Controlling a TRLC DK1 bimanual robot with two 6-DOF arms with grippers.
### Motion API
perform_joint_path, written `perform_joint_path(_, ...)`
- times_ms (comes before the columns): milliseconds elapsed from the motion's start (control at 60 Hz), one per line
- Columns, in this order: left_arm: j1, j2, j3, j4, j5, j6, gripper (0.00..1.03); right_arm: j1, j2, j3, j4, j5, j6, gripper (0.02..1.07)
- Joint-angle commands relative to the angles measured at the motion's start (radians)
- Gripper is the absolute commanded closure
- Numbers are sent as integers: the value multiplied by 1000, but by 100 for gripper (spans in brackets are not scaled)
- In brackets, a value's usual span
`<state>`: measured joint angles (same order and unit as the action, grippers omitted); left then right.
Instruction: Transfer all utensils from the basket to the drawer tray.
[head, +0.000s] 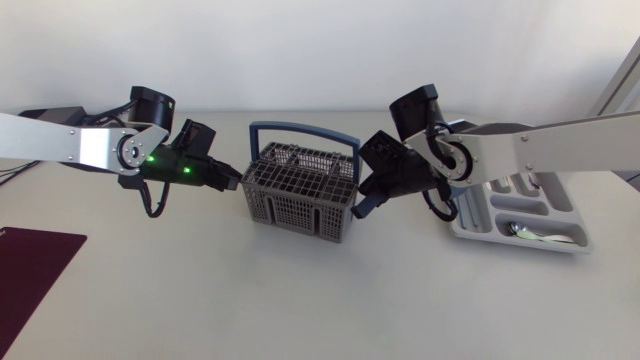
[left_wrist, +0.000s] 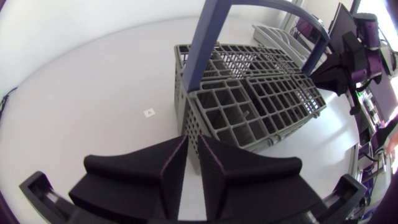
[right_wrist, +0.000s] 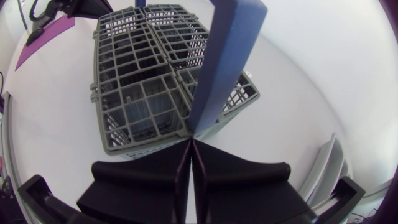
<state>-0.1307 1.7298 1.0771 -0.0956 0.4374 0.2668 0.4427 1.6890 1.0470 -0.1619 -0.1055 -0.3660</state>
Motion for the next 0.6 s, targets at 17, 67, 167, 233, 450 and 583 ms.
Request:
perform_joint_path(17, -12, -53, -48, -12, 31, 34, 88, 16, 31, 34, -7, -8, 21, 101)
perform_joint_path(67, -14, -67, -59, -27, 35, 49, 88, 21, 40, 45, -16, -13, 21, 101)
perform_joint_path(167, -23, -90, -83, -49, 37, 71, 88, 28, 60, 64, -25, -23, 19, 101)
perform_joint_path(233, -26, -104, -103, -55, 37, 80, 88, 36, 74, 76, -28, -23, 21, 101)
perform_joint_path(450, -24, -138, -148, -56, 37, 91, 88, 45, 101, 104, -28, -19, 22, 101)
perform_joint_path(583, -24, -151, -171, -56, 37, 94, 88, 42, 113, 113, -28, -16, 21, 101)
